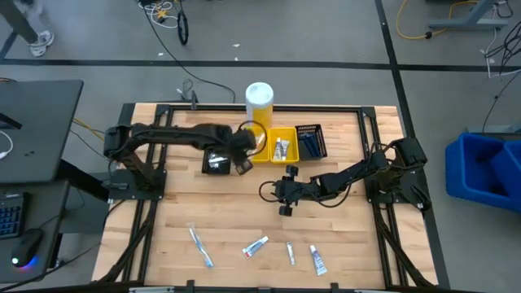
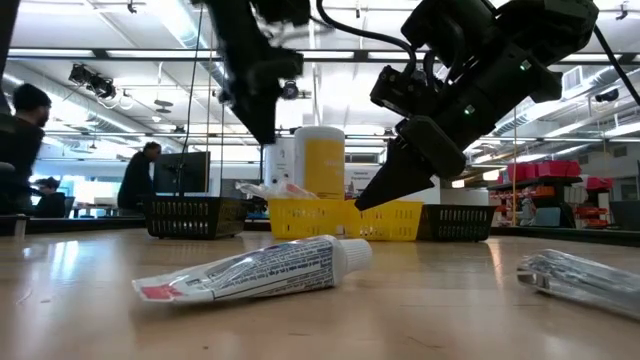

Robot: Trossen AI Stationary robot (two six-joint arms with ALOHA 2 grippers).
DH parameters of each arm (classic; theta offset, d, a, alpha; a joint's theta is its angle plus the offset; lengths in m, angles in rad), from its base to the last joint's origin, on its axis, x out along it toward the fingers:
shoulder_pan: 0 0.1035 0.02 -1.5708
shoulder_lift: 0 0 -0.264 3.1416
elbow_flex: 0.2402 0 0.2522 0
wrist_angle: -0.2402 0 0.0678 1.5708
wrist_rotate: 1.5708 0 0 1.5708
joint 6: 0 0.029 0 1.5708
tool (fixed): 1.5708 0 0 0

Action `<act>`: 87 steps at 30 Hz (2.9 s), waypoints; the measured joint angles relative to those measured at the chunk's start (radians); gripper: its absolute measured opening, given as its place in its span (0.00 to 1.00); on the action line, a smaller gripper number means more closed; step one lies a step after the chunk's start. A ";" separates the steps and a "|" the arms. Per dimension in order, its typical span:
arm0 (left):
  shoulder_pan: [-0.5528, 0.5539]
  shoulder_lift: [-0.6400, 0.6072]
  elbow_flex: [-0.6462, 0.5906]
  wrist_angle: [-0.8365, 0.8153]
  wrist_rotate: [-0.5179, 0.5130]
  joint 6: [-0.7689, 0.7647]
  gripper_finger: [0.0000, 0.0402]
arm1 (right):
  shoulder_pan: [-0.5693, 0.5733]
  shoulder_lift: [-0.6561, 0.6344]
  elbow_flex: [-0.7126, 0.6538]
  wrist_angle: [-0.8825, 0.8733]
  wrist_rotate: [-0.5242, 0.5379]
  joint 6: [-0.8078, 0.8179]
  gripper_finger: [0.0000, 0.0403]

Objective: Pick & Place Travel size toiletries
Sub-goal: Put the blue toothbrush into the left yellow bin

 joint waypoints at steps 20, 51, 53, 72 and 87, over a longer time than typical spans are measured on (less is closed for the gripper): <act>-0.381 -0.544 -0.493 0.248 -0.087 -0.111 0.36 | -0.019 0.000 0.000 0.197 -0.079 -0.026 0.64; -0.932 -0.214 -0.669 0.557 0.320 0.023 0.36 | -0.020 0.003 0.000 0.199 -0.079 0.055 0.52; -0.943 -0.210 -0.669 0.549 0.279 0.002 0.36 | -0.020 0.003 0.000 0.199 -0.079 0.061 0.52; -0.966 -0.211 -0.706 0.551 0.211 -0.027 0.36 | -0.018 0.003 0.000 0.193 -0.134 0.060 0.54; -0.963 -0.211 -0.757 0.575 0.109 -0.086 0.23 | -0.018 0.003 0.000 0.195 -0.149 0.070 0.61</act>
